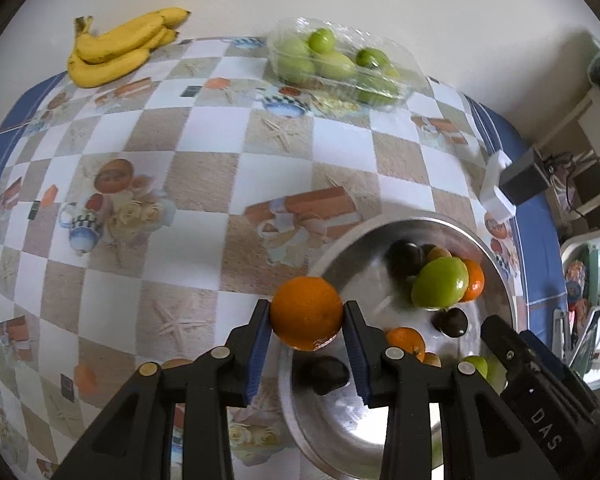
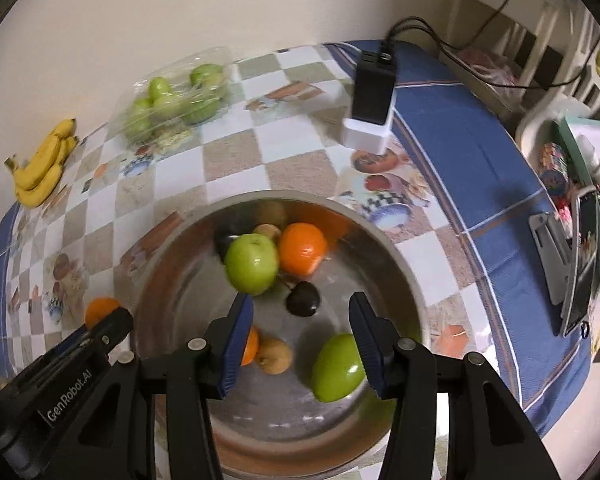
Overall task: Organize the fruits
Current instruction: 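Open both grippers to drop the orange and mango into the bowl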
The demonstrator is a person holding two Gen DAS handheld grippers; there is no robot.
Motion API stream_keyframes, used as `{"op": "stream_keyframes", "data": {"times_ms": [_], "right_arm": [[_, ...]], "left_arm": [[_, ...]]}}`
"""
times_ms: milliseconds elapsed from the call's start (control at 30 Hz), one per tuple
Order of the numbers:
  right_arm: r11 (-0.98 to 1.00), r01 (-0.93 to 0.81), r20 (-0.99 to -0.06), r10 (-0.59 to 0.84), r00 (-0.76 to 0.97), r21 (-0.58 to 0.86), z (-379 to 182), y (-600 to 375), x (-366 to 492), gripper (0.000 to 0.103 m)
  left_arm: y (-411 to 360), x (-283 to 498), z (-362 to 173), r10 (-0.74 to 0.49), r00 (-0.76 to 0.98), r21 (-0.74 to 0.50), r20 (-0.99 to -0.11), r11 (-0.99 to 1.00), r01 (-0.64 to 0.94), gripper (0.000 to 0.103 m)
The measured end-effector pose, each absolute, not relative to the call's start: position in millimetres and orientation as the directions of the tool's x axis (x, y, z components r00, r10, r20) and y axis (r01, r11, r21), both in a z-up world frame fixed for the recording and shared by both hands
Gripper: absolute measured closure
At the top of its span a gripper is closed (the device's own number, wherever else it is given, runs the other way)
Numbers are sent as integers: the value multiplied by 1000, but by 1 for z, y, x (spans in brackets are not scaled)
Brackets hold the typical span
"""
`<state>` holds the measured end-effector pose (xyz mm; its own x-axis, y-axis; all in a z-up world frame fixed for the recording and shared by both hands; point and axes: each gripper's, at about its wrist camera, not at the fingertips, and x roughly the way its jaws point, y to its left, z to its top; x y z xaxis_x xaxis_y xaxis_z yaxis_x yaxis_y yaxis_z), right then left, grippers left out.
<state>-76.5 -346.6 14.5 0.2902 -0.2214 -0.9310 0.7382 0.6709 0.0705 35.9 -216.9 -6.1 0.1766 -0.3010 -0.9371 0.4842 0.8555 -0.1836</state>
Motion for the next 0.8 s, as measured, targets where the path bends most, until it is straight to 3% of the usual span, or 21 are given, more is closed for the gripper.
{"op": "stream_keyframes", "data": {"times_ms": [400, 467, 567, 800], "right_arm": [[662, 749, -941, -231, 249, 36, 4, -349, -79, 51], [665, 747, -940, -233, 248, 32, 4, -348, -79, 51], [666, 746, -941, -235, 244, 27, 3, -347, -78, 51], [660, 750, -941, -233, 246, 32, 2, -347, -78, 51]], "left_arm": [[-232, 27, -20, -312, 112, -215, -943, 833, 509, 63], [-232, 27, -20, -314, 110, -219, -943, 834, 506, 62], [-231, 28, -17, -326, 109, -231, -939, 832, 504, 49], [-228, 29, -7, -337, 122, -234, -934, 832, 503, 48]]}}
